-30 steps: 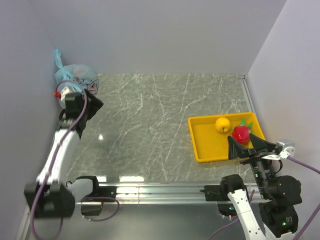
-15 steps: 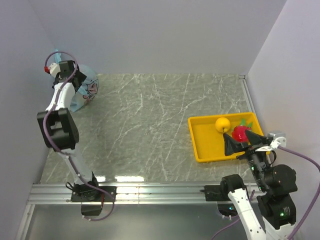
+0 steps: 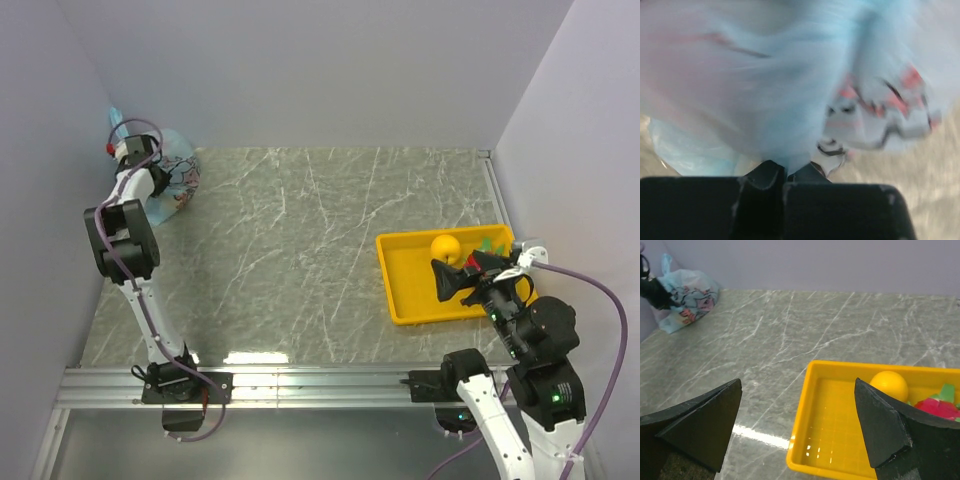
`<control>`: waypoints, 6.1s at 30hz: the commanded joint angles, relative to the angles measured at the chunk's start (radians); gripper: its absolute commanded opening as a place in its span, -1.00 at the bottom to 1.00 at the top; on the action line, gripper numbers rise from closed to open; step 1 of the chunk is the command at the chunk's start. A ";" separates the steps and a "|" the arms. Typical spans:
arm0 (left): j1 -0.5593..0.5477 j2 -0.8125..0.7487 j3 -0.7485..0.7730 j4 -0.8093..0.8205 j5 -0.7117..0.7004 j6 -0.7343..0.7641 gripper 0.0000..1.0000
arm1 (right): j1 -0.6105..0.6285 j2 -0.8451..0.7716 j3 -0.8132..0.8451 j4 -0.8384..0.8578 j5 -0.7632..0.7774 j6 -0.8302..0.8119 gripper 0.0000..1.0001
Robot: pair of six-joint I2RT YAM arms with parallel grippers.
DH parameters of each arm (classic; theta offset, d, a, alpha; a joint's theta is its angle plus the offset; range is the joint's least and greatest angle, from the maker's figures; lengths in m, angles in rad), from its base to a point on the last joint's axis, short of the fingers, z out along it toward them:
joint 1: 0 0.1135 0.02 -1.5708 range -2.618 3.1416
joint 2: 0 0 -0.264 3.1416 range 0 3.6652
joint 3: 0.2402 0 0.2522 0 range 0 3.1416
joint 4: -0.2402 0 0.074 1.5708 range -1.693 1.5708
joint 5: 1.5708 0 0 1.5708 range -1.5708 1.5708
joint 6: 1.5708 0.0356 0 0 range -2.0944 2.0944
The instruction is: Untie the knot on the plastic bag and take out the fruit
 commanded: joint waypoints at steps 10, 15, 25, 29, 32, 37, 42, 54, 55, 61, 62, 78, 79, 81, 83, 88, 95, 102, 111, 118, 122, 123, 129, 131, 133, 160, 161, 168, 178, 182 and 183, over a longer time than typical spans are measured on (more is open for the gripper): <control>-0.516 -0.563 -0.474 0.009 0.198 0.139 -0.99 | 0.014 0.119 0.000 0.105 -0.312 0.063 1.00; -0.725 -0.760 -0.694 -0.022 0.152 0.041 -0.99 | 0.020 0.139 -0.020 0.125 -0.329 0.112 0.99; -0.900 -1.163 -0.944 -0.112 0.175 -0.215 0.28 | 0.158 0.353 -0.036 0.110 -0.223 0.178 1.00; -0.900 -1.220 -0.834 -0.164 0.171 -0.200 0.63 | 0.356 0.497 -0.001 0.153 -0.046 0.243 0.99; -0.900 -1.164 -0.722 -0.207 0.161 -0.130 0.62 | 0.468 0.614 0.027 0.191 0.057 0.309 0.99; -0.900 -0.954 -0.584 -0.209 0.198 -0.016 0.52 | 0.603 0.812 0.124 0.193 0.222 0.405 0.92; -0.902 -0.805 -0.533 -0.227 0.336 0.038 0.47 | 0.688 0.955 0.145 0.222 0.327 0.520 0.83; -0.903 -0.760 -0.715 -0.022 0.445 -0.033 -0.99 | 0.761 1.050 -0.016 0.332 0.425 0.603 0.17; -0.903 -0.768 -0.726 -0.013 0.441 -0.039 -0.99 | 0.764 1.056 -0.034 0.337 0.428 0.607 0.08; -0.854 -0.874 -0.843 0.036 0.303 -0.088 -0.99 | 0.768 1.007 -0.112 0.303 0.512 0.633 -1.00; -0.831 -0.890 -0.885 0.044 0.286 -0.097 -0.99 | 0.766 0.986 -0.123 0.280 0.534 0.633 -1.00; -0.352 -1.161 -0.923 -0.019 0.525 -0.010 -0.34 | 0.672 0.548 -0.275 0.369 0.387 0.417 -1.00; -0.392 -1.167 -0.904 -0.020 0.539 0.001 -0.05 | 0.677 0.579 -0.261 0.378 0.378 0.374 -1.00; -0.534 -1.158 -0.854 -0.025 0.511 0.010 0.55 | 0.688 0.600 -0.252 0.392 0.358 0.347 -1.00; -0.613 -1.129 -0.817 -0.025 0.479 -0.016 0.72 | 0.694 0.610 -0.249 0.418 0.333 0.313 -1.00; -0.803 -0.980 -0.766 -0.015 0.405 -0.030 0.84 | 0.703 0.633 -0.234 0.424 0.327 0.262 -1.00; -0.951 -0.796 -0.651 -0.046 0.298 0.019 0.86 | 0.723 0.659 -0.221 0.423 0.339 0.228 -1.00; -0.972 -0.723 -0.636 -0.046 0.154 -0.031 0.52 | 0.772 0.682 -0.220 0.415 0.381 0.234 -1.00; -0.952 -0.734 -0.743 0.021 0.071 -0.091 -0.99 | 0.801 0.631 -0.260 0.386 0.439 0.283 -1.00; -0.664 -0.949 -0.820 -0.034 0.009 -0.015 -0.99 | 0.784 0.471 -0.292 0.296 0.632 0.339 -1.00; -0.509 -1.081 -0.739 -0.116 0.026 0.143 -0.99 | 0.769 0.421 -0.281 0.295 0.665 0.350 -1.00; -0.506 -1.093 -0.725 -0.140 0.049 0.162 -0.99 | 0.771 0.424 -0.280 0.302 0.657 0.343 -1.00; -0.510 -1.196 -0.861 -0.148 0.405 0.104 -0.99 | 0.772 0.536 -0.192 0.297 0.530 0.275 -0.02; -0.513 -1.231 -0.930 -0.143 0.480 0.061 -0.99 | 0.783 0.570 -0.099 0.264 0.484 0.251 0.48; -0.520 -1.289 -0.973 -0.152 0.506 0.042 -0.99 | 0.804 0.610 0.018 0.224 0.477 0.210 0.61; -0.517 -1.509 -0.929 -0.407 0.274 0.047 -0.99 | 0.527 1.093 0.283 0.349 0.439 0.103 -0.98; -0.507 -1.480 -0.916 -0.388 0.261 0.042 -0.99 | 0.498 1.037 0.291 0.342 0.409 0.109 -1.00; -0.503 -1.277 -0.656 -0.269 0.215 0.056 -0.99 | 0.490 0.788 0.195 0.436 0.119 0.213 -1.00; -0.503 -1.424 -0.872 -0.226 0.238 -0.031 0.21 | 0.652 0.668 -0.223 0.634 0.170 0.452 -1.00; -0.523 -1.529 -0.927 -0.223 0.365 -0.212 0.88 | 0.732 0.703 -0.258 0.636 0.229 0.494 -1.00; -0.535 -1.544 -0.930 -0.229 0.370 -0.212 0.91 | 0.740 0.706 -0.258 0.636 0.238 0.497 -1.00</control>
